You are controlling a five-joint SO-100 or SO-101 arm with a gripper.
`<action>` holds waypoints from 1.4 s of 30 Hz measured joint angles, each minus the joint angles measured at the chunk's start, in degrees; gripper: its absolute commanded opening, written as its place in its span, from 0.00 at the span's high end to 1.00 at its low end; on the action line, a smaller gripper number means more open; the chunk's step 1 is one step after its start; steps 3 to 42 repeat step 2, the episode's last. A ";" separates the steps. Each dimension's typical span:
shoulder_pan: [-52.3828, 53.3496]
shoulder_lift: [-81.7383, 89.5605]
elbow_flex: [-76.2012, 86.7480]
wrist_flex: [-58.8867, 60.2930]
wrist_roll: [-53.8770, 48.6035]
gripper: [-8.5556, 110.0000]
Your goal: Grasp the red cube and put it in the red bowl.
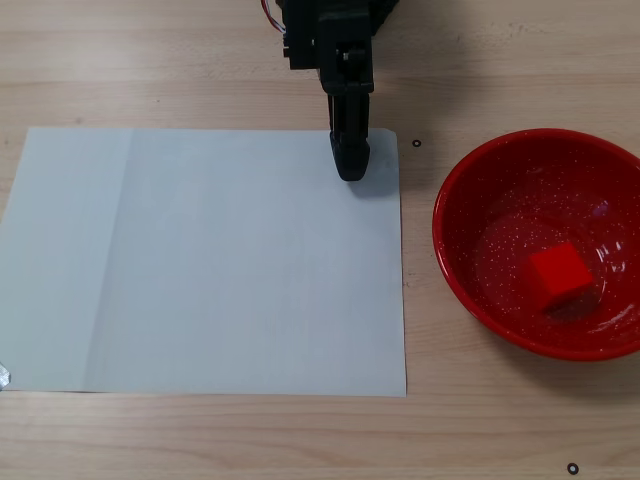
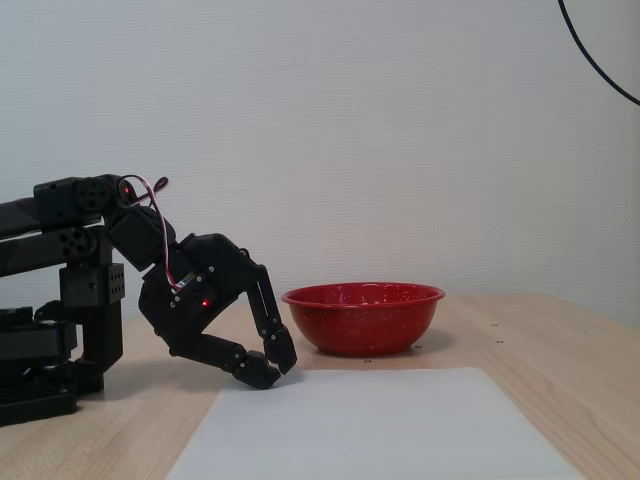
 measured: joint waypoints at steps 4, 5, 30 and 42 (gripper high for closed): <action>0.00 0.00 0.00 0.00 0.00 0.93; 0.00 0.00 0.00 0.00 0.00 0.93; 0.00 0.00 0.00 0.00 0.00 0.93; 0.00 0.00 0.00 0.00 0.00 0.93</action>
